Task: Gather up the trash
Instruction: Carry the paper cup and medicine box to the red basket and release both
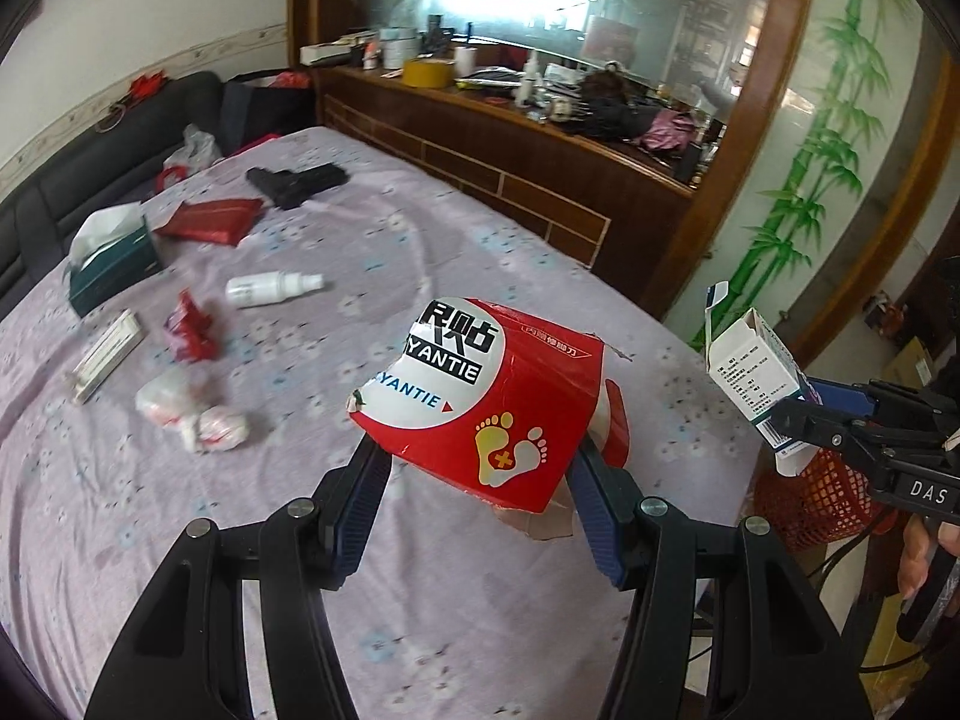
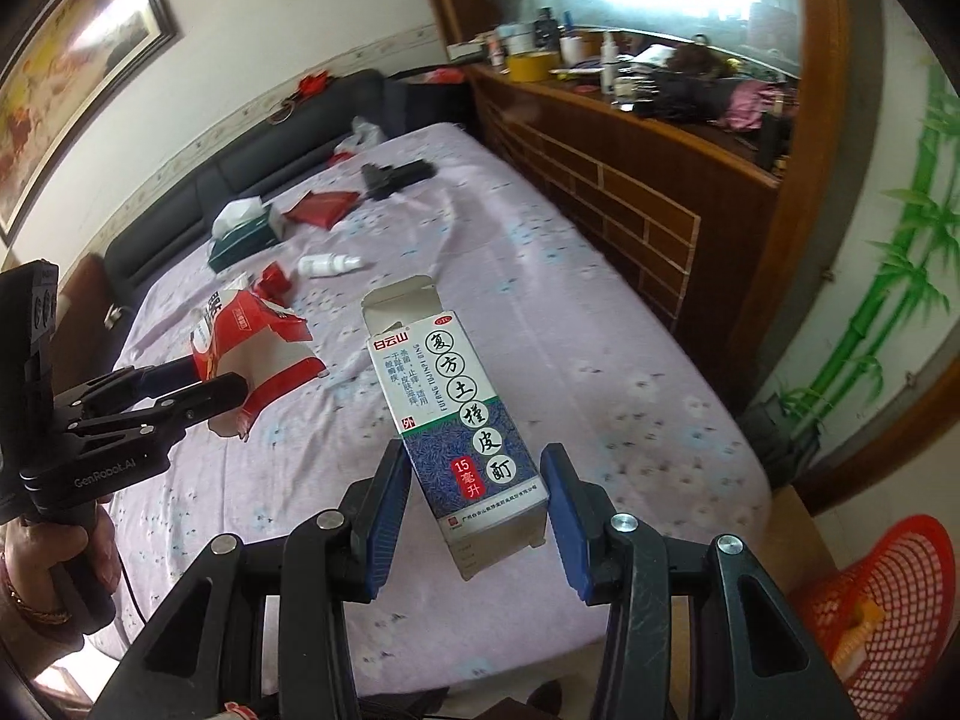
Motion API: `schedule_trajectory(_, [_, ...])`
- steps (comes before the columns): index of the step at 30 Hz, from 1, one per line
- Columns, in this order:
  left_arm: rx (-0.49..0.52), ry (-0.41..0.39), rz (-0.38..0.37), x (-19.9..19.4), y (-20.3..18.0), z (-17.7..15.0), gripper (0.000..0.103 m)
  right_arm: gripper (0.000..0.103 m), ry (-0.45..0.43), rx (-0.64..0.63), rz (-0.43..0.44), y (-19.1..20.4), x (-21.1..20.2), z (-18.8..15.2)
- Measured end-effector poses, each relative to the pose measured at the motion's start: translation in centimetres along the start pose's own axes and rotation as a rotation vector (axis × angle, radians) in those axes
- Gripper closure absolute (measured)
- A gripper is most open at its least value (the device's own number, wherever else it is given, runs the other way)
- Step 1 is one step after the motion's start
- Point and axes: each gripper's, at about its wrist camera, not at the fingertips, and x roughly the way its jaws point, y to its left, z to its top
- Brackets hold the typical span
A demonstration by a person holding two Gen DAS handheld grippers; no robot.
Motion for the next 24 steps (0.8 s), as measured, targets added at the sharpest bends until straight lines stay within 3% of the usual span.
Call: schedule_trajectory(24, [0.121,0.009,-0.078,2.0,-7.5,1.5,0.045,0.055,-0.054,0.127,-0.096,-6.8,-5.6,-2.9])
